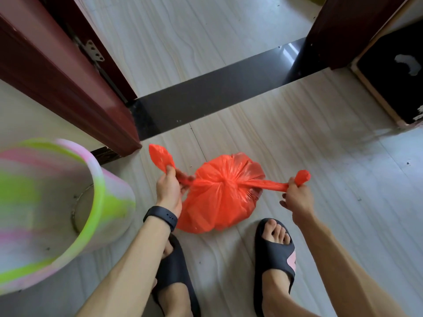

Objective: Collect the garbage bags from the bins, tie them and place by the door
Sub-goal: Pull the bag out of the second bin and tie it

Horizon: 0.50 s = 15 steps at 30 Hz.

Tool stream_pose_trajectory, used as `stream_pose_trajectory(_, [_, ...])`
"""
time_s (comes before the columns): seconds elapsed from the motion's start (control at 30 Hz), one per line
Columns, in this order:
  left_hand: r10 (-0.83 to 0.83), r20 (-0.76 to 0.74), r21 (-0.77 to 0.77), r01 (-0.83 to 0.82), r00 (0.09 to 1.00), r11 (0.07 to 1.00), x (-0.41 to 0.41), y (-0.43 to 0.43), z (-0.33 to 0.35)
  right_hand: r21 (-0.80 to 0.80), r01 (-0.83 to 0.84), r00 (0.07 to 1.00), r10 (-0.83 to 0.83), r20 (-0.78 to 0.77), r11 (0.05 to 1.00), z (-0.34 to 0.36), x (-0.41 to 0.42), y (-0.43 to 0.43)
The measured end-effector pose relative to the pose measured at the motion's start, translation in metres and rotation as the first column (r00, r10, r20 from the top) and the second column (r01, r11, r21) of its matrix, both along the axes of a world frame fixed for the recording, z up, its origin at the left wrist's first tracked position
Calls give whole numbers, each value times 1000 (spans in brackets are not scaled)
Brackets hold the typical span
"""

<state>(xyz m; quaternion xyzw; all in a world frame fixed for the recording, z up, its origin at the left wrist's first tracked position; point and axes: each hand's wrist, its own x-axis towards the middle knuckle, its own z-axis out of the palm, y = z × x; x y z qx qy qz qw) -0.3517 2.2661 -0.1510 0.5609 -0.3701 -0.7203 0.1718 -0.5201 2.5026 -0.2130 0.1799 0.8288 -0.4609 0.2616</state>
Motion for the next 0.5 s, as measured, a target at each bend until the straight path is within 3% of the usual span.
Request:
stream_pose_trajectory(0.13, [-199,24,-203,200,980,959,-11,-1,-2,-389,193,975,-132,177,901,19,-6,6])
stream_pose_trajectory(0.23, [-269,81,-244,281,960,928,-10,10,-7,-468,153,969,-40,243,871,23,10,3])
stream_pose_trajectory(0.3, [-277,119,-209,297,953,932,-5,20,-14,-428,13,976,81,201,904,24,30,-3])
stream_pose_trajectory(0.37, [-318,202,-219,360,926,907,1,25,-22,-366,-215,970,242,29,905,24,44,-9])
stream_pose_trajectory(0.43, [-397,356,-303,506,846,808,5,24,-30,-138,-531,841,501,-204,836,20,52,-16])
stream_pose_trajectory(0.5, [-434,455,-349,603,778,717,3,24,-37,144,-646,698,656,-286,750,16,58,-29])
